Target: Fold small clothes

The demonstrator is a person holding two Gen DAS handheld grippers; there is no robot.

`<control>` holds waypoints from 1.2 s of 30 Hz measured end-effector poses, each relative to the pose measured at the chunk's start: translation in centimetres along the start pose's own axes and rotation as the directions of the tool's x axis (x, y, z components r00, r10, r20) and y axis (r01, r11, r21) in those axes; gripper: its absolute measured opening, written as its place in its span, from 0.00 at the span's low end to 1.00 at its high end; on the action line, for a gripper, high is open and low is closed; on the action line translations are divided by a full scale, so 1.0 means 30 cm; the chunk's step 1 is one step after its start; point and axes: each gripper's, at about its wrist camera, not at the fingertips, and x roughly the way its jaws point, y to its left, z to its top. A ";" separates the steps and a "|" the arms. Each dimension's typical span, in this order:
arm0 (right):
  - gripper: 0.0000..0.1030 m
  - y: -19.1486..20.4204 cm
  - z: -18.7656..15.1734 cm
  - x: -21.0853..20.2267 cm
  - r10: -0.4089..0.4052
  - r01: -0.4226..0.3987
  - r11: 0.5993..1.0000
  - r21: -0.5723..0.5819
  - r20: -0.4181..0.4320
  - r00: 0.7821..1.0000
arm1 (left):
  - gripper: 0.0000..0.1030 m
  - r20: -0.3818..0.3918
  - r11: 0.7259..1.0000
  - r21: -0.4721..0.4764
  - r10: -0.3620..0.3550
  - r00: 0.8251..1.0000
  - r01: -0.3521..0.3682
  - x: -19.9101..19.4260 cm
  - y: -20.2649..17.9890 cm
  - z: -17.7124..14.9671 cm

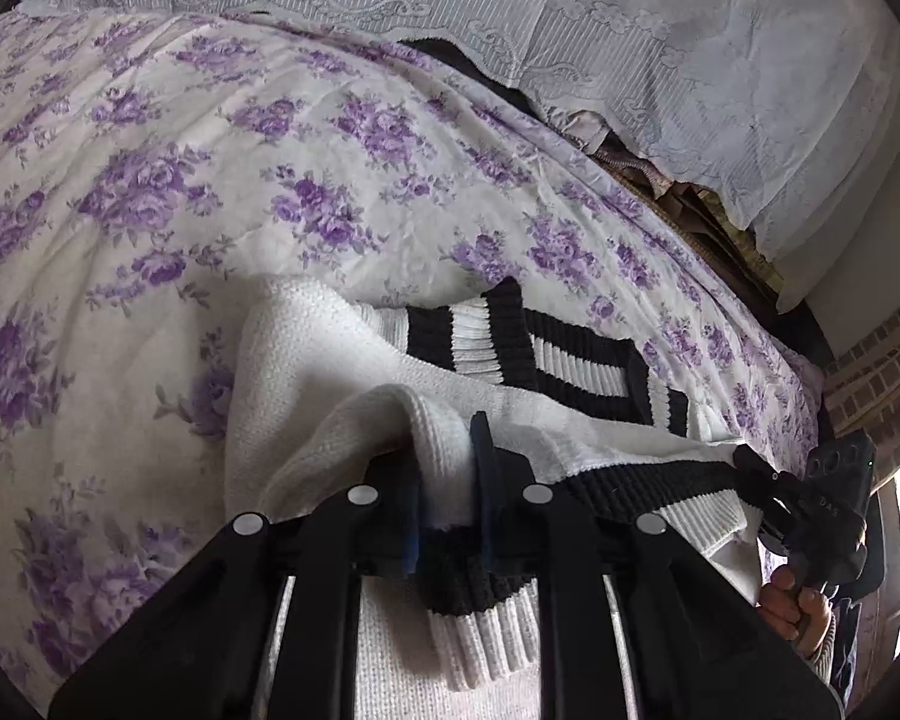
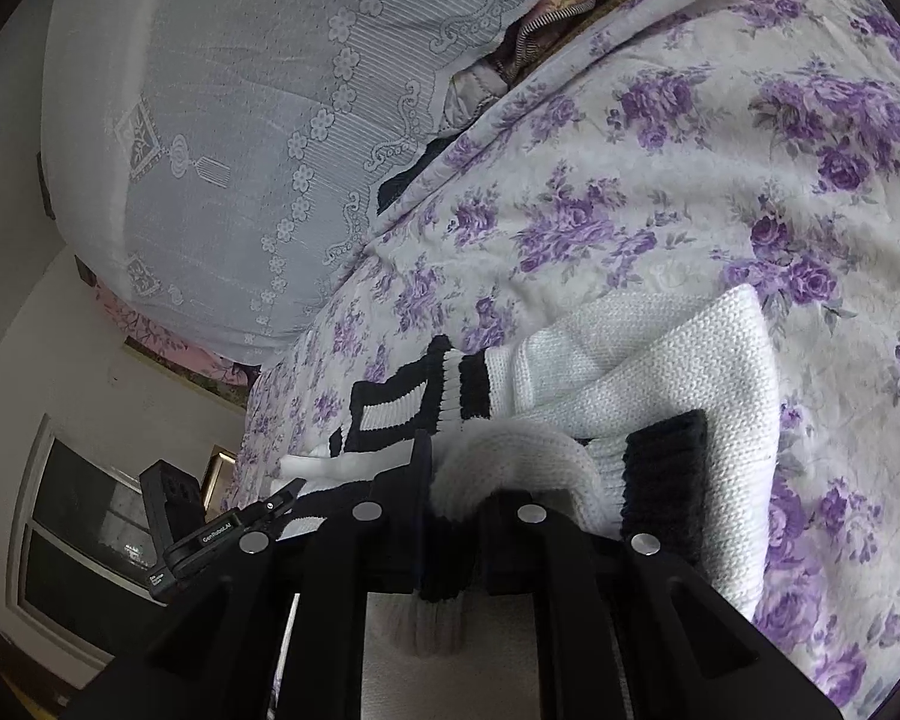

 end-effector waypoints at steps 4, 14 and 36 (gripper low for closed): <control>0.18 -0.013 0.013 -0.006 0.055 -0.055 0.998 0.026 -0.002 0.999 | 0.19 -0.002 0.997 -0.029 -0.065 0.998 0.065 -0.028 0.017 0.012; 0.56 0.015 0.040 -0.140 0.077 -0.078 0.997 0.008 0.133 0.988 | 0.70 -0.001 0.991 -0.007 -0.136 0.991 0.136 -0.100 0.007 0.010; 0.23 0.352 -0.177 0.092 -0.322 0.189 0.761 -0.621 -0.108 0.941 | 0.86 0.047 0.990 0.105 -0.100 0.994 0.094 -0.093 -0.059 0.037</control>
